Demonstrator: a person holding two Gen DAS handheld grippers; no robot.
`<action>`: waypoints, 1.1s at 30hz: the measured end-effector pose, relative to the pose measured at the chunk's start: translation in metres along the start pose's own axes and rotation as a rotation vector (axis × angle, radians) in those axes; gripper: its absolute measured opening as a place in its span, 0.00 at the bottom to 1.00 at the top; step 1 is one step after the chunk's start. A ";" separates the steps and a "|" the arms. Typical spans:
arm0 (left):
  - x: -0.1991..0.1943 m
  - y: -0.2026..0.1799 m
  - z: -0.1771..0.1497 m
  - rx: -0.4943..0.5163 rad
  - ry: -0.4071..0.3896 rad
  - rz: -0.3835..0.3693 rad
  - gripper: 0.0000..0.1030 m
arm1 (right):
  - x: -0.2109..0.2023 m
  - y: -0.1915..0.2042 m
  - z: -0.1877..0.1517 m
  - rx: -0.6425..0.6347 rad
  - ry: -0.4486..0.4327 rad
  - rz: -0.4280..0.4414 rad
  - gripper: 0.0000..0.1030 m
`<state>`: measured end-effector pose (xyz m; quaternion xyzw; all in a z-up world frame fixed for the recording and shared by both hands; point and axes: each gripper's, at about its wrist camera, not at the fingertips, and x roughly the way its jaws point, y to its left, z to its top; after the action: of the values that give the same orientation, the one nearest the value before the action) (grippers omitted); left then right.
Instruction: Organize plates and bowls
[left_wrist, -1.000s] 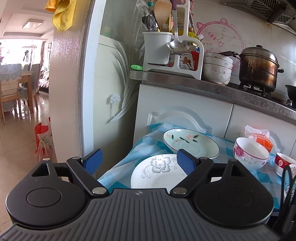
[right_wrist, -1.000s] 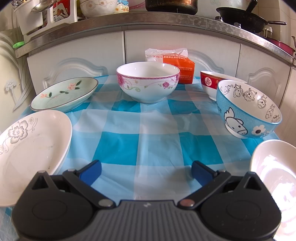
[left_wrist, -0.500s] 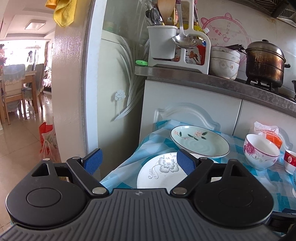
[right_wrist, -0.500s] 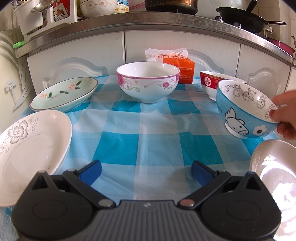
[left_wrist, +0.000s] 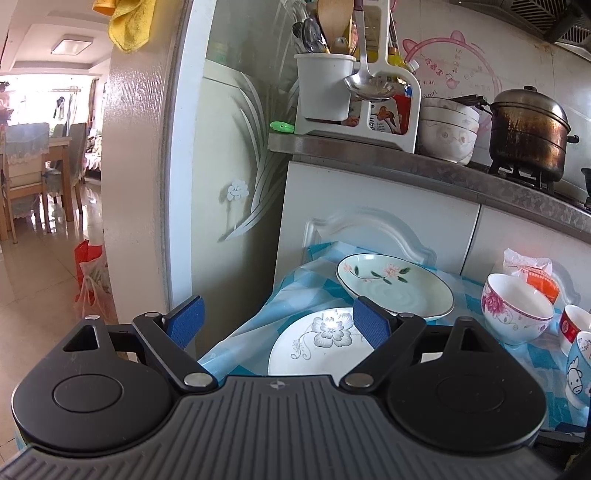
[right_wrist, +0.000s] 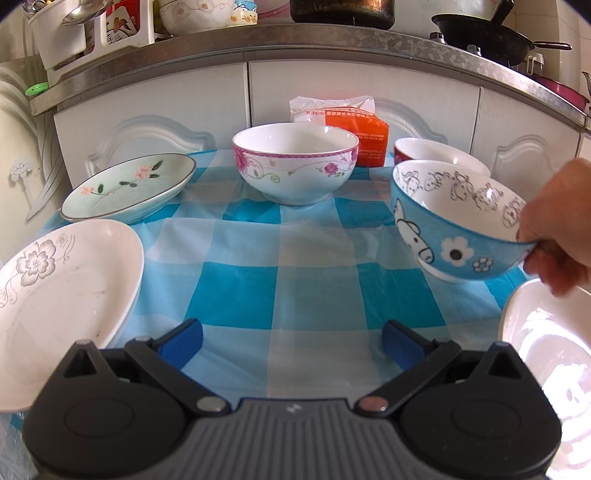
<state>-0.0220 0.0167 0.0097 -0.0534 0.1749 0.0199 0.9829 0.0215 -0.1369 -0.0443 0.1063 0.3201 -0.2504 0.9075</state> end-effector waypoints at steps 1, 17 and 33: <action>-0.001 -0.001 0.000 0.001 0.001 -0.005 1.00 | 0.000 0.000 0.000 0.000 0.000 0.000 1.00; -0.028 0.004 0.017 -0.020 -0.075 -0.015 1.00 | 0.000 0.000 0.000 0.000 0.000 0.001 1.00; -0.060 0.015 0.014 0.094 -0.074 -0.010 1.00 | -0.012 0.004 -0.005 -0.026 -0.032 -0.032 0.99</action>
<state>-0.0745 0.0320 0.0426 -0.0074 0.1388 0.0086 0.9903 0.0128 -0.1274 -0.0409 0.0852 0.3103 -0.2624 0.9097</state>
